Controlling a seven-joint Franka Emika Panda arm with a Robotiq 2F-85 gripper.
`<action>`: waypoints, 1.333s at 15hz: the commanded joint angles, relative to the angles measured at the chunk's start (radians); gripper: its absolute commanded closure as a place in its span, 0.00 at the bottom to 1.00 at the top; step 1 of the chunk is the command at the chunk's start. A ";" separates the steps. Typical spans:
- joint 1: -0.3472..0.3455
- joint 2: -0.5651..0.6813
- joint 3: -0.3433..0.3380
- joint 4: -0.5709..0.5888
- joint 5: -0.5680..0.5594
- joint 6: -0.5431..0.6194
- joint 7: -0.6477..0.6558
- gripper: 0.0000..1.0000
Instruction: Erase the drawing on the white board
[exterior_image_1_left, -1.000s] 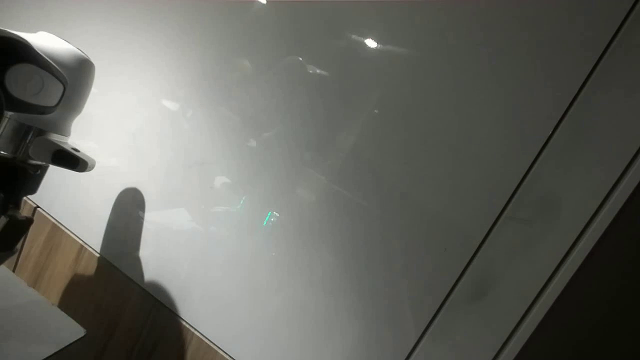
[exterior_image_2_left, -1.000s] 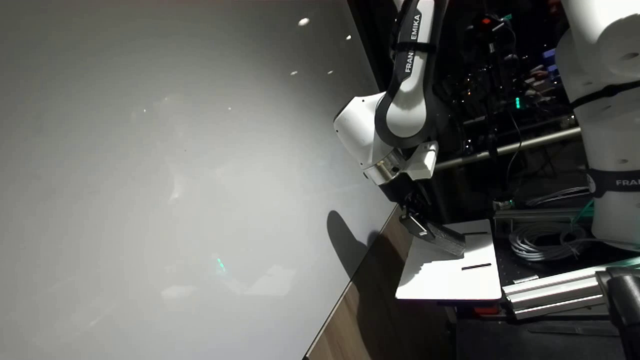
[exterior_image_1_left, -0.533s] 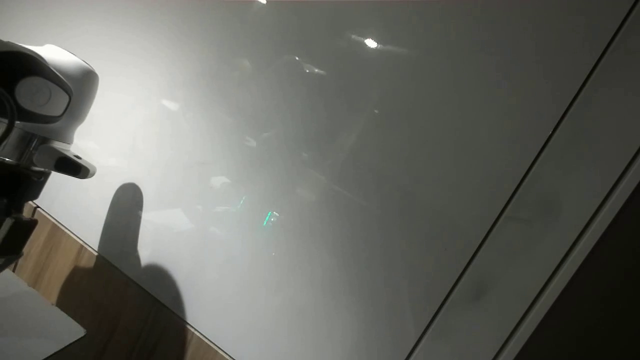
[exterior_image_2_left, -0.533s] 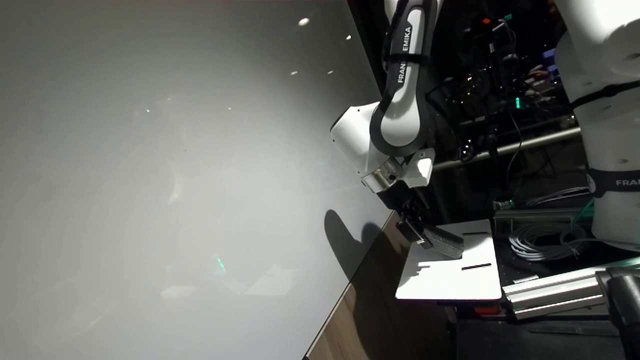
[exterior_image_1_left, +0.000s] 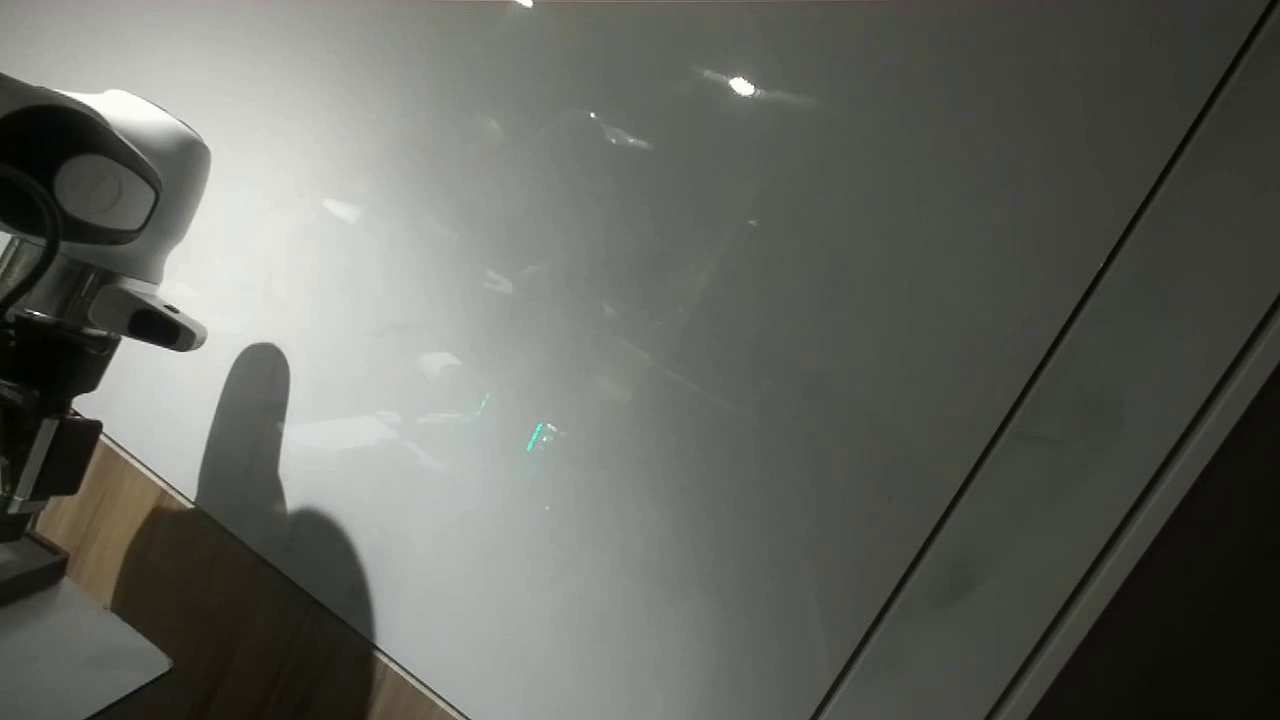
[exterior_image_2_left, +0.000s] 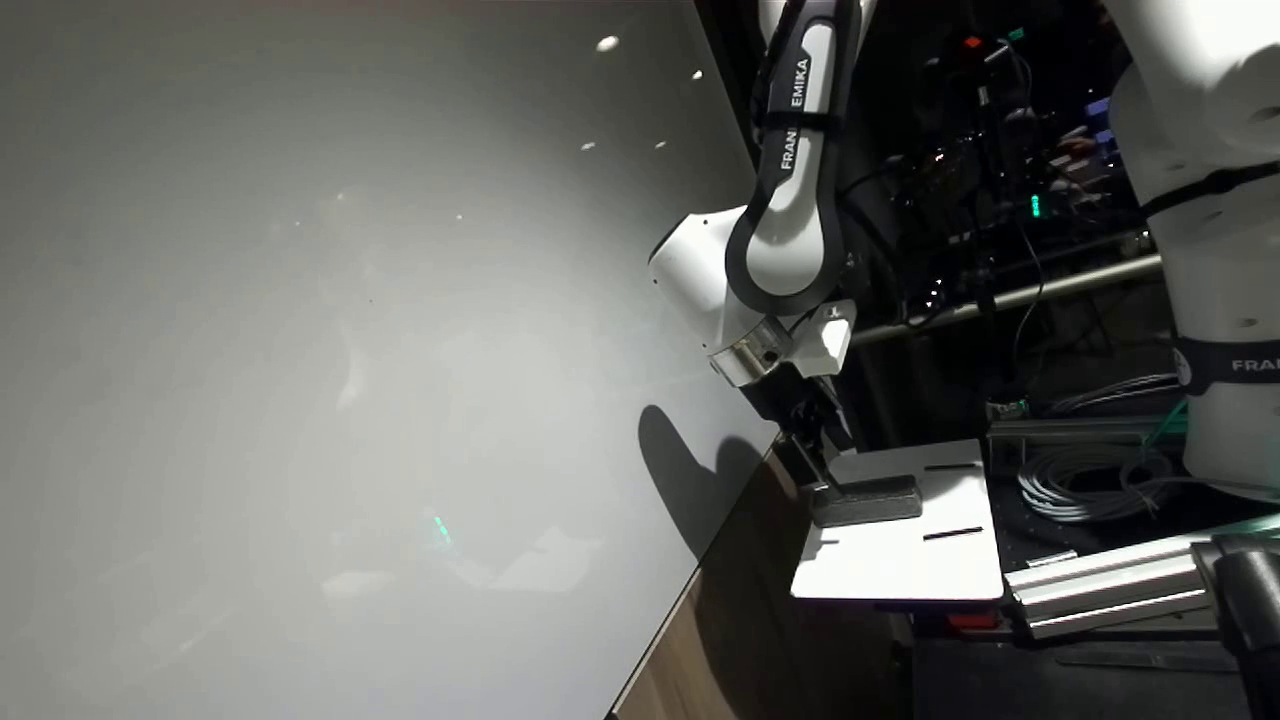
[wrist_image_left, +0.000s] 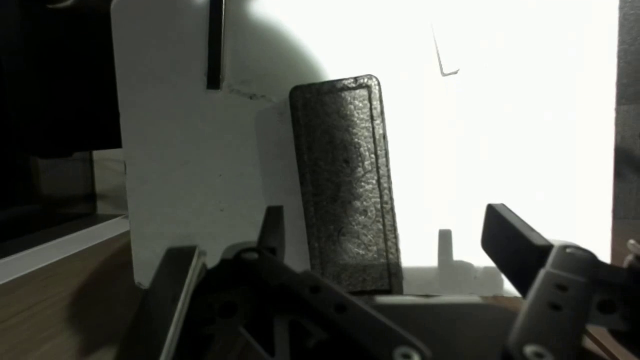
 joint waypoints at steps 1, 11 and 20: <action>0.017 -0.030 -0.028 -0.004 0.049 -0.012 -0.074 0.00; 0.032 -0.471 -0.090 -0.145 0.307 -0.157 -0.419 0.00; 0.111 -0.696 -0.071 -0.099 0.246 -0.316 -0.464 0.00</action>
